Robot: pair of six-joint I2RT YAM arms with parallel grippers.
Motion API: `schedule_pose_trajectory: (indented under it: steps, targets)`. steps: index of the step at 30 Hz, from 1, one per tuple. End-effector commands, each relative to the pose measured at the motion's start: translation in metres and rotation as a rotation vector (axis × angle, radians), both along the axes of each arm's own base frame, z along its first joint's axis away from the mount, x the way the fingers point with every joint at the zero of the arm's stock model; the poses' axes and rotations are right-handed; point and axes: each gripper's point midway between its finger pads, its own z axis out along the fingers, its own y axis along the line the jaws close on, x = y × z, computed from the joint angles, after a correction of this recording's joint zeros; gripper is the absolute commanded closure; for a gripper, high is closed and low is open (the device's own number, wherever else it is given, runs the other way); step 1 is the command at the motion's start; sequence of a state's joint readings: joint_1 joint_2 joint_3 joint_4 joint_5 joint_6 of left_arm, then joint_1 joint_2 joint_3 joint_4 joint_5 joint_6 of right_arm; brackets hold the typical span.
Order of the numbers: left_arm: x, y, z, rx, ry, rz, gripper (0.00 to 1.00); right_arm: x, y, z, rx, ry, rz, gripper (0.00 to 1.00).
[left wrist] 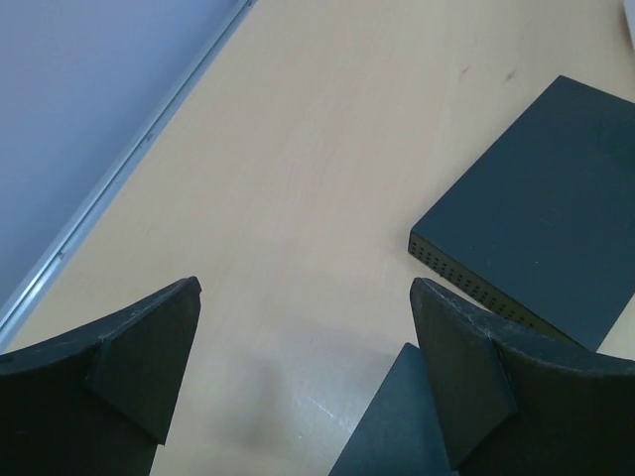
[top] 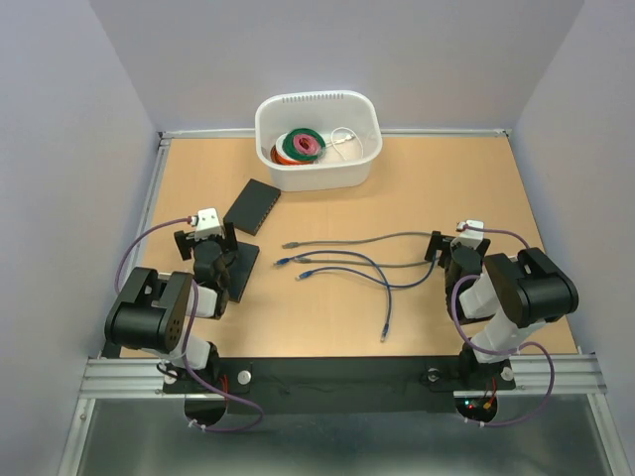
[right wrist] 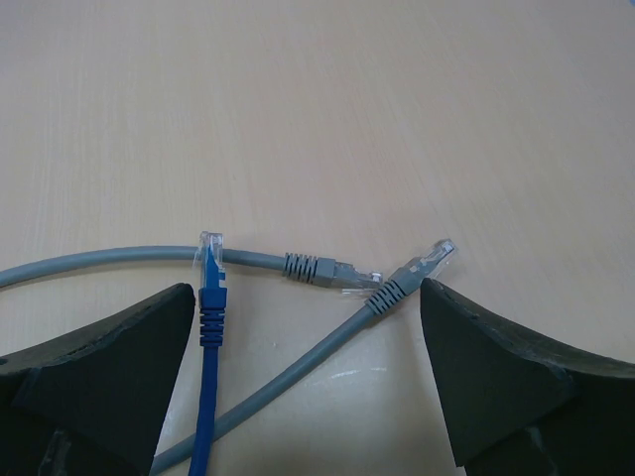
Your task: Insert the plug into the switch port
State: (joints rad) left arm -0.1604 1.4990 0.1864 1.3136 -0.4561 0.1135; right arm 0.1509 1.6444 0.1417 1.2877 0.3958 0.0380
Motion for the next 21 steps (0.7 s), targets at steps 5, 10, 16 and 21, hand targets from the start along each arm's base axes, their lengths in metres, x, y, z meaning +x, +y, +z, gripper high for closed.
schedule_pose_trajectory:
  steps: [5,10,16,21]
  targets:
    - [0.013,-0.005,0.093,-0.076,-0.388,-0.019,0.01,0.018,-0.003,0.062,0.036,-0.258,-0.026,0.00]
    - [0.007,-0.005,0.094,-0.077,-0.406,-0.030,0.01,0.018,-0.003,0.062,0.037,-0.257,-0.027,0.00]
    - [-0.013,-0.031,0.106,0.010,-0.472,-0.217,0.01,0.018,-0.003,0.062,0.036,-0.255,-0.030,0.00]
    - [0.019,-0.002,0.092,-0.089,-0.371,-0.003,0.01,0.018,-0.003,0.062,0.037,-0.255,-0.028,0.00]
